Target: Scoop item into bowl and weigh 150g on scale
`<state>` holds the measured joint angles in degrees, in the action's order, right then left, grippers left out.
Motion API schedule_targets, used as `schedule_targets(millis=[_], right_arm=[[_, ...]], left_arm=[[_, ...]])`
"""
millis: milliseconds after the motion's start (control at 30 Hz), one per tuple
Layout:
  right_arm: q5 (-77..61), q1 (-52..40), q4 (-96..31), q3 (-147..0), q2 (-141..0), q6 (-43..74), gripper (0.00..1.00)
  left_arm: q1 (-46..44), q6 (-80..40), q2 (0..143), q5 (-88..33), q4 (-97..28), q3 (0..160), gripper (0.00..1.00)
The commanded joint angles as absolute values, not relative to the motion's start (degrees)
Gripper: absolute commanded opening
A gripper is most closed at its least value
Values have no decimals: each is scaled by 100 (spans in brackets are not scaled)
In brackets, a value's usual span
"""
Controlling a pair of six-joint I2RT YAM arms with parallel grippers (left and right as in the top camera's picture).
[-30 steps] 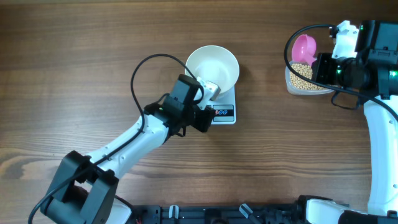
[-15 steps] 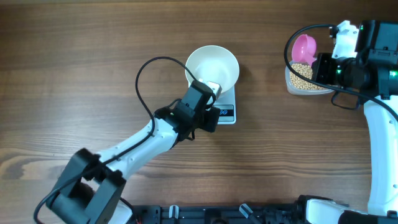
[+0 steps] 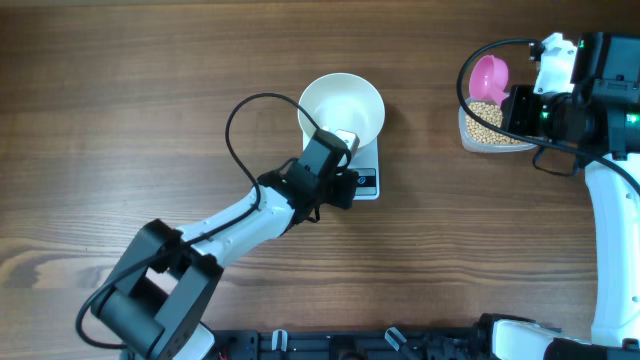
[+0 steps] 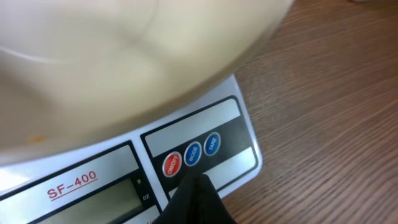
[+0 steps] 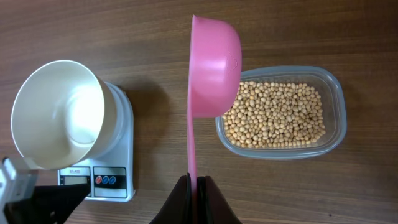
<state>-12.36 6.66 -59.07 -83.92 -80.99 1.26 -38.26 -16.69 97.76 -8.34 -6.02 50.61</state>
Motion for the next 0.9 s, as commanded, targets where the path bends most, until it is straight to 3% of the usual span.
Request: schedule_targets(millis=[0,867], right_arm=[[-1162,672,-5870,-8377,-8025,143,4],[-1162,672,-5677,-8377,-8025,-1,4]], left_arm=[[-3850,-1719,10062,-738,-585,5024,4],[-3848,-1743,10285,-349,-250,5024,4]])
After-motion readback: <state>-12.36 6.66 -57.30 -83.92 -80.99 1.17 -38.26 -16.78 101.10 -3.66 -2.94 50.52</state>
